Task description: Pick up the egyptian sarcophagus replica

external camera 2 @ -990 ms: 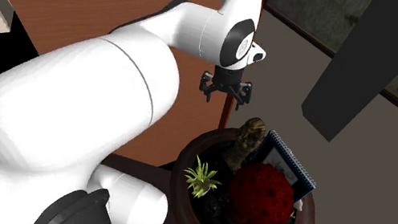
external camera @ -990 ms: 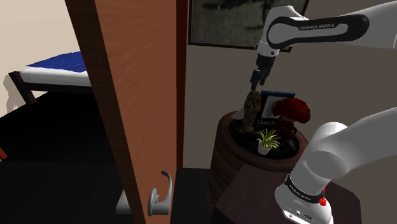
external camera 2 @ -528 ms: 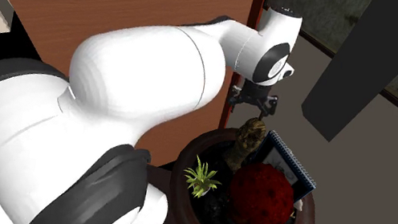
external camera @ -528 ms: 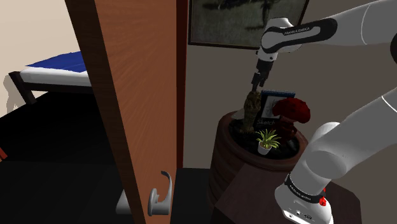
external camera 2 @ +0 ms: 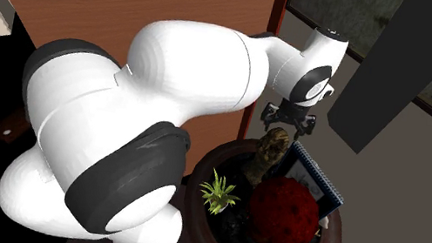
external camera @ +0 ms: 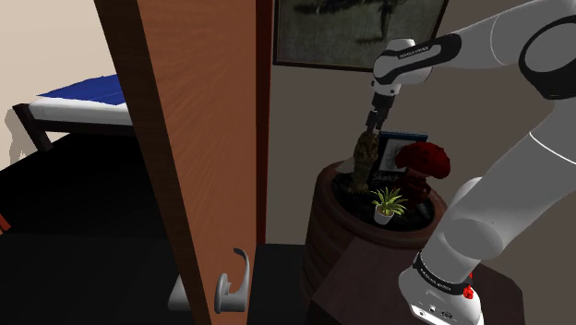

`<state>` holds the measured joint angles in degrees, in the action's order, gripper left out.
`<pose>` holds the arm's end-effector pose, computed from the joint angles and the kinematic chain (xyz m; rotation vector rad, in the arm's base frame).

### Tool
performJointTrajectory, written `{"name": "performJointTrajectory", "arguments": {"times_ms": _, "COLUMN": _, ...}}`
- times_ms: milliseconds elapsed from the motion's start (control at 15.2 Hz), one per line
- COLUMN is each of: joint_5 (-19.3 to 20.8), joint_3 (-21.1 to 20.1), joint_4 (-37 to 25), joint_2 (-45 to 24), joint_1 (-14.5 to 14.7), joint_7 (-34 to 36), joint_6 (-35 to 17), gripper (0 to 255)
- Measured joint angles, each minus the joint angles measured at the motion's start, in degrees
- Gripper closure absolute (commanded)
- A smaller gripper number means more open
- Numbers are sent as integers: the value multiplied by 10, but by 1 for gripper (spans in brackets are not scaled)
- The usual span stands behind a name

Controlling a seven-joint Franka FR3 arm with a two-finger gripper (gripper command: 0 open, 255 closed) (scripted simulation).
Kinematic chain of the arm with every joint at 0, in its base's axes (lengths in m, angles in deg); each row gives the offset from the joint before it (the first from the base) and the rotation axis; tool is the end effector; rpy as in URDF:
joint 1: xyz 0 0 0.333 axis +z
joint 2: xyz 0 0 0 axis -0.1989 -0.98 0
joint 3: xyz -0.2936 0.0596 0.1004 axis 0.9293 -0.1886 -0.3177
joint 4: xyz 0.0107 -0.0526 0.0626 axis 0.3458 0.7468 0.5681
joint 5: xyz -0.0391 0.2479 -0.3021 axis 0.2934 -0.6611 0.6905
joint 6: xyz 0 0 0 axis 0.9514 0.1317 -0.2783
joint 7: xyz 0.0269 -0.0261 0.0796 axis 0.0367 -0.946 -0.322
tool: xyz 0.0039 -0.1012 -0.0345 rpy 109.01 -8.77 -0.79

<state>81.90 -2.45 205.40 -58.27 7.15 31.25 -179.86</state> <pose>0.3721 -0.3223 0.4642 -3.1312 0.0671 -0.0047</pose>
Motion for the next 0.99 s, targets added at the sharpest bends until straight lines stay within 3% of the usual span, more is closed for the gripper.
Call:
{"name": "performJointTrajectory", "arguments": {"times_ms": 264, "joint_5": -4, "joint_3": 1, "joint_4": 22, "joint_2": -9, "joint_1": 1, "joint_7": -2, "joint_6": -35, "gripper": 0}}
{"name": "performJointTrajectory", "arguments": {"times_ms": 330, "joint_5": -5, "joint_3": 2, "joint_4": 24, "joint_2": -11, "joint_1": 1, "joint_7": -4, "joint_6": -40, "gripper": 255}}
{"name": "performJointTrajectory", "arguments": {"times_ms": 990, "joint_5": -4, "joint_3": 5, "joint_4": 31, "joint_2": -12, "joint_1": -1, "joint_7": -4, "joint_6": -42, "gripper": 255}}
